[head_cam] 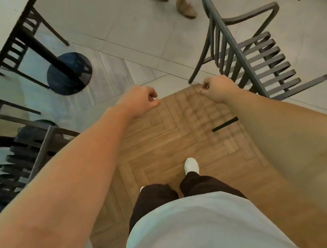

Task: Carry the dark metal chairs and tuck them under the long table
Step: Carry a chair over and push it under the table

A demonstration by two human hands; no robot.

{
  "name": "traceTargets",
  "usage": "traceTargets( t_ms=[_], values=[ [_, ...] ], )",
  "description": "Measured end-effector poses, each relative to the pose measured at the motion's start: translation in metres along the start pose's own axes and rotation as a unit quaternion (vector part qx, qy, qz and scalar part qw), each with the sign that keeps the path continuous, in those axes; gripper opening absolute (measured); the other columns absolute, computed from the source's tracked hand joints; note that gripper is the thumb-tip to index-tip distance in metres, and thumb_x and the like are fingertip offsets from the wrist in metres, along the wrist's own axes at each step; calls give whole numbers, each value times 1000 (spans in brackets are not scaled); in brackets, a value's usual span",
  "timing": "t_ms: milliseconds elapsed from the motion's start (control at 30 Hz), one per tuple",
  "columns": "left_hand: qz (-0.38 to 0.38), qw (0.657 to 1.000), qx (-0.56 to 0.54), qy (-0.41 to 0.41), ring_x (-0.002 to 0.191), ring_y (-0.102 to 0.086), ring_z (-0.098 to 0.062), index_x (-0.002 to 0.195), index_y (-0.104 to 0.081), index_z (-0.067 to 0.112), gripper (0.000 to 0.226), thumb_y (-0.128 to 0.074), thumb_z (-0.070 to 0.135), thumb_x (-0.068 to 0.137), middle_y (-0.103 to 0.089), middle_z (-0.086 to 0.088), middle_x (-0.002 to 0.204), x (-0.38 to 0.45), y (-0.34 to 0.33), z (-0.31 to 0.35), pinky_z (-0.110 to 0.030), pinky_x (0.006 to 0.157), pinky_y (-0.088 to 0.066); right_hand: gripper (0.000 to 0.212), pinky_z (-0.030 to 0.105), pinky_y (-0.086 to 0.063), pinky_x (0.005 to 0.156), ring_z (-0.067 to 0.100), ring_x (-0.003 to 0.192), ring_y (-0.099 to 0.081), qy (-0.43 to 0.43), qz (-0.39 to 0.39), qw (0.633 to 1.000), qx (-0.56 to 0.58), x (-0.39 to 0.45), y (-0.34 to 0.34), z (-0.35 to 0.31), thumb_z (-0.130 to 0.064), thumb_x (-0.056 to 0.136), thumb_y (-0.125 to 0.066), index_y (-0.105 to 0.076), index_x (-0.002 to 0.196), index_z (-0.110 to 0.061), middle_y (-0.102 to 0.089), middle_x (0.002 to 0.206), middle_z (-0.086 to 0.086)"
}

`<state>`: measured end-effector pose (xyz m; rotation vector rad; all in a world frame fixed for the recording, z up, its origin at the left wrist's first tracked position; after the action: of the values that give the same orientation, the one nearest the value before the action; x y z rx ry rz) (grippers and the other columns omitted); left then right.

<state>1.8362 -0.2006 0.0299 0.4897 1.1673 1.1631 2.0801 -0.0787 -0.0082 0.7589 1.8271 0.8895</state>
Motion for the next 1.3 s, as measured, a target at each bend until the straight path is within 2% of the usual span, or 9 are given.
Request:
traceTargets(
  t_ms=[133,233,333,500,667,867,1100,1200,1300],
  values=[
    [-12,999,26,-43,114,-64,-19,136,-64,18,47,-60,50,101,-70,2,125,37,7,24,-40,101,-51,22,46,-55,92,25,96,-61,-46,43,998,26,0,9,28,-38,101,-60,-64,111,-19,-65,100,5],
    [-33,995,50,-82,123,-61,-22,141,-61,18,50,-61,48,101,-67,0,135,67,15,40,-40,107,-47,17,45,-56,90,23,92,-61,-87,78,992,46,1,15,45,-36,100,-60,-65,108,-22,-64,95,3],
    [-47,986,92,-131,128,-58,-24,143,-59,18,51,-60,48,102,-63,-1,142,103,27,55,-40,108,-45,23,48,-55,93,26,99,-62,-130,96,985,64,1,24,58,-35,100,-59,-66,115,-20,-65,105,6],
    [-77,962,146,-218,130,-56,-27,143,-59,20,49,-60,47,102,-62,-3,144,163,48,80,-41,106,-44,25,44,-54,91,27,101,-60,-229,147,959,83,-5,36,76,-37,101,-59,-66,116,-20,-62,112,7],
    [-79,934,189,-291,129,-56,-30,145,-58,18,50,-60,45,102,-63,-7,140,213,68,107,-44,106,-45,36,44,-47,99,30,117,-54,-294,185,932,103,-5,36,86,-35,102,-58,-59,133,-17,-56,127,10],
    [-78,915,220,-328,124,-59,-32,143,-60,18,49,-60,45,102,-64,-10,138,269,64,147,-46,103,-48,41,46,-49,100,28,120,-52,-327,190,915,139,8,29,105,-35,100,-62,-56,137,-20,-53,129,6],
    [-90,905,208,-361,123,-57,-27,147,-56,19,50,-65,38,101,-56,-8,141,325,40,181,-43,104,-48,44,43,-46,102,30,122,-54,-321,169,919,156,39,21,128,-34,99,-64,-55,139,-18,-55,131,9],
    [-79,903,207,-368,126,-54,-25,151,-51,17,58,-68,36,99,-48,-6,146,353,34,194,-42,109,-46,38,41,-47,93,30,110,-57,-306,146,924,175,52,18,136,-33,99,-63,-57,134,-19,-58,118,7],
    [-95,898,226,-364,130,-52,-27,152,-50,16,65,-73,37,95,-47,-8,149,381,29,203,-45,111,-45,24,38,-49,80,27,94,-59,-307,116,928,175,64,14,143,-33,100,-62,-59,119,-19,-60,102,4]
  ],
)
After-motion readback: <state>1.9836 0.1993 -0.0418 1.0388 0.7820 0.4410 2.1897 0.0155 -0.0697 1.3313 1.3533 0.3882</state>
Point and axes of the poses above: each hand's wrist, its own x-axis towards the middle knuckle, its own y-axis out of the back of the hand, z = x × y, the point moved 2 cm from there along x, towards the middle knuckle
